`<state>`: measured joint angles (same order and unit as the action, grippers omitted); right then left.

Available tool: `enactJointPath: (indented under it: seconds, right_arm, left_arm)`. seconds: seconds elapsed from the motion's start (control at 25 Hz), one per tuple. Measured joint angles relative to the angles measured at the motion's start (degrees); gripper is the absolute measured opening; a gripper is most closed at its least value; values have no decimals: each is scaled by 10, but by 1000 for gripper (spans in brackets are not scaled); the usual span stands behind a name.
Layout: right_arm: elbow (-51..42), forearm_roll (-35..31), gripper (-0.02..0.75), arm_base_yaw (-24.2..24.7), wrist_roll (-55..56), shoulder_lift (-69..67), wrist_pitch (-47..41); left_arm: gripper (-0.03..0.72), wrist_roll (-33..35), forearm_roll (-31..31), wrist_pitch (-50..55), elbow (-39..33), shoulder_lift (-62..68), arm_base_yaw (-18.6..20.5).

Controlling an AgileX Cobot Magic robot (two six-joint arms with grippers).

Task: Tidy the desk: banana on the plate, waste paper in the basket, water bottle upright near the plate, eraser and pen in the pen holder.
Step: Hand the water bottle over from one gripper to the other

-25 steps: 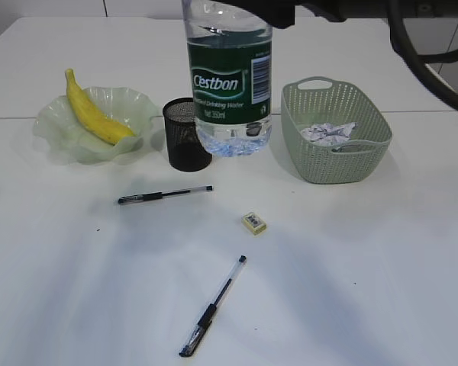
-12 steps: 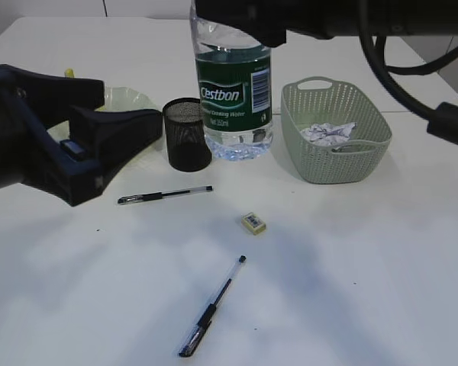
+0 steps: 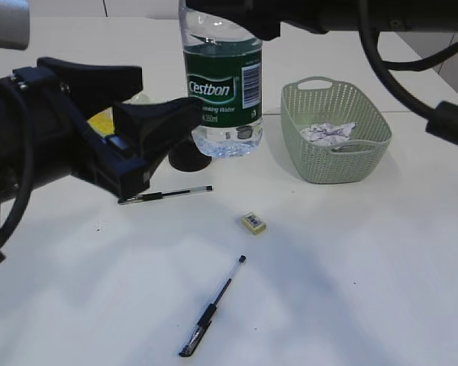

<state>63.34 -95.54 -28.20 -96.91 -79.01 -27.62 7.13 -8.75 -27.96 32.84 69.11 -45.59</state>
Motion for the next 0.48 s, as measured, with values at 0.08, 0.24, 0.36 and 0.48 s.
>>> enactJointPath:
  seconds: [0.08,0.24,0.36,0.48]
  right_arm:
    - [0,0,348,0,-1,0,-4]
    - [0,-14,348,0,-5,0,-6]
    - [0,-28,348,0,-23,0,-6]
    - [0,-34,347,0,-27,0,-18]
  left_arm:
    - [572,-8,0,-66,0,21,0]
    - [571,-33,6,-149,0,57,0]
    - [571,-56,40,-164,0,78,0]
    - [571,-65,69,-165,0,90,0]
